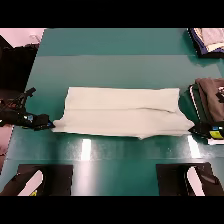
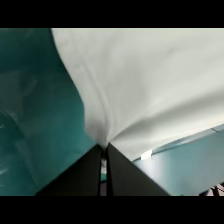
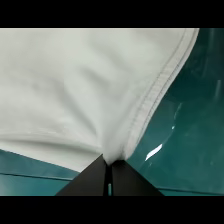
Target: Fold the shirts.
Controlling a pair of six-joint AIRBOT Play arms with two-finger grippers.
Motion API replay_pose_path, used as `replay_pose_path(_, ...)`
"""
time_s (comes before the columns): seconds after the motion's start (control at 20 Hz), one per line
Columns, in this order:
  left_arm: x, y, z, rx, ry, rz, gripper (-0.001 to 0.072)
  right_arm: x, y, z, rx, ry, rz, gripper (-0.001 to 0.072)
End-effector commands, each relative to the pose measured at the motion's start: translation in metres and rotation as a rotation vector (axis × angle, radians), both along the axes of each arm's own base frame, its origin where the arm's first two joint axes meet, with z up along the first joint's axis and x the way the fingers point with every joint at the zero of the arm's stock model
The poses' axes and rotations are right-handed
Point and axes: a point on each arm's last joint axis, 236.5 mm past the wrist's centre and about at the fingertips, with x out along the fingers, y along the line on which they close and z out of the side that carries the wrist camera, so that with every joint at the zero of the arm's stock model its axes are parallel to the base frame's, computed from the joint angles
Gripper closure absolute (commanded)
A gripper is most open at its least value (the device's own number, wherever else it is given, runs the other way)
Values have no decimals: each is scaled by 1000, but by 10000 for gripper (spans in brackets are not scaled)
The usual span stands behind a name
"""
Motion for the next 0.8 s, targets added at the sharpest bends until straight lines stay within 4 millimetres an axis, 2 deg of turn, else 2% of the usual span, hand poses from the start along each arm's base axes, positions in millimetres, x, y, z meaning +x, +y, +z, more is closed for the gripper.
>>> replay_pose_path(0.0,-1,-24,23,-106,-57,18,684,-12,2,15,-70,-40,22,700)
replay_pose_path(0.15,38,-13,29,-82,-196,117,684,8,15,15,-49,-53,88,701)
replay_pose_path(0.25,58,-3,35,-56,-274,168,684,37,20,20,-44,-78,118,701)
replay_pose_path(0.45,98,17,50,-16,-366,234,684,96,12,35,-39,-86,91,701)
replay_pose_path(0.6,116,18,40,-45,-312,248,684,129,5,34,-32,-59,92,701)
replay_pose_path(0.75,139,21,27,-67,-265,257,684,152,0,23,-21,-20,93,701)
